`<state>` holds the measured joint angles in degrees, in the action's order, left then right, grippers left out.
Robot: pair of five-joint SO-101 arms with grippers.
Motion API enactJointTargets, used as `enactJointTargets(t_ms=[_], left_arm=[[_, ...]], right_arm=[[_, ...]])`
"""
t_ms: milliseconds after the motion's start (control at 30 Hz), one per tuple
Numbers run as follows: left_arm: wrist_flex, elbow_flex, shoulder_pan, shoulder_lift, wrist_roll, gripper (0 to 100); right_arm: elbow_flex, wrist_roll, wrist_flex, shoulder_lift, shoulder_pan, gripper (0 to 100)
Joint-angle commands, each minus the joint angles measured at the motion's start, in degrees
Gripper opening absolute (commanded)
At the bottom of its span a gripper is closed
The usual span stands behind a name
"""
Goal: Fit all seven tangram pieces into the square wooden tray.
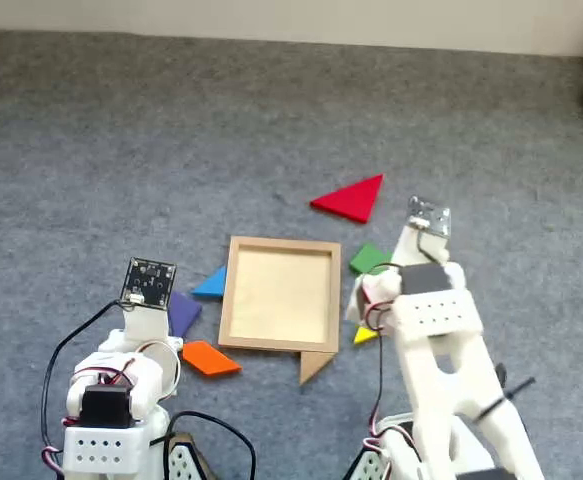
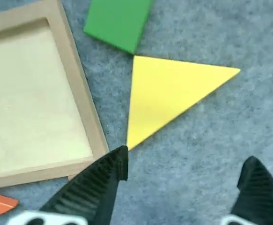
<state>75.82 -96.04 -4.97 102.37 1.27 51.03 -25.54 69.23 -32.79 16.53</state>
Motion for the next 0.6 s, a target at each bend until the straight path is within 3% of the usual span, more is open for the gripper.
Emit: enactJointTargets(t_ms=[0, 267, 467, 567], left_arm=[[0.2, -1.2, 0.9, 1.4, -0.3, 0], [0.2, -1.2, 0.9, 1.4, -0.3, 0], [0.2, -1.2, 0.9, 1.4, -0.3, 0], [0.2, -1.2, 0.9, 1.4, -0.3, 0]], right_arm=[[-3.0, -5.8, -7.4, 3.4, 3.1, 37.2], [-3.3, -10.1, -11.2, 16.1, 2.2, 37.2], [-4.7, -9.7, -14.2, 24.1, -6.6, 37.2], [-5.4, -6.0, -15.5, 26.0, -11.2, 37.2]])
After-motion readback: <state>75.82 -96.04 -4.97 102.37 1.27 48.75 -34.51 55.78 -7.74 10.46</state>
